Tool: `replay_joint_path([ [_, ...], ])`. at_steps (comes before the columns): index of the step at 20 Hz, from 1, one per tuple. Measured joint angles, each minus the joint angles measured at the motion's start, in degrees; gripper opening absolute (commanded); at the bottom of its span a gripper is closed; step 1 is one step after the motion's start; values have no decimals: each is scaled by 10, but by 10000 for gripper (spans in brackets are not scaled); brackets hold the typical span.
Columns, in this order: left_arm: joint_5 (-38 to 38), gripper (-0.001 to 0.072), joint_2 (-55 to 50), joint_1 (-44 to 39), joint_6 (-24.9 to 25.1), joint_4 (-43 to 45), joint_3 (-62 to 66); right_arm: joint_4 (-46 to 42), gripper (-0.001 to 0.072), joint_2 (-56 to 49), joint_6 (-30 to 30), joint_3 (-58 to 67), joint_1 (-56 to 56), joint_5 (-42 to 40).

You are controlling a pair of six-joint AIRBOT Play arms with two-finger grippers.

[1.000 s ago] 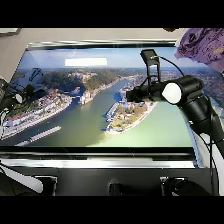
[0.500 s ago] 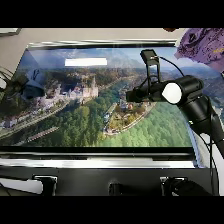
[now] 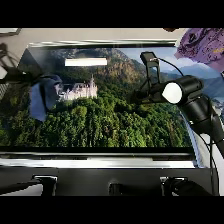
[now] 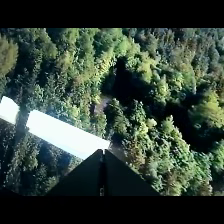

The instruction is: Fold the clothes and pants, and hang the long-sleeved shirts on hangers.

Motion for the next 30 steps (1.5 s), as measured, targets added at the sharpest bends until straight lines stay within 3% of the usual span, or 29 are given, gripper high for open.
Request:
replay_joint_path([
  [8,14,20,-33,-285,-95,-41,-21,-34,30,11,27,0,0,85],
  [9,22,77,-46,-314,-106,-43,-22,-46,30,15,30,0,0,101],
  [11,35,323,-73,-358,-131,-46,-24,-69,51,23,35,0,0,126],
  [13,41,520,-89,-377,-150,-46,-24,-85,187,28,38,0,0,142],
  [15,34,614,-91,-374,-159,-49,-21,-90,196,31,48,0,0,149],
  [20,-59,614,-29,-297,-127,-15,-10,-91,211,28,150,0,-20,134],
  [23,-120,611,23,-243,-106,29,-9,-46,272,10,160,-3,-112,123],
  [27,-157,610,63,-190,-97,68,-8,185,410,-48,63,-66,-229,100],
  [30,-167,609,71,-170,-94,78,-8,327,418,-84,-10,-141,-222,55],
])
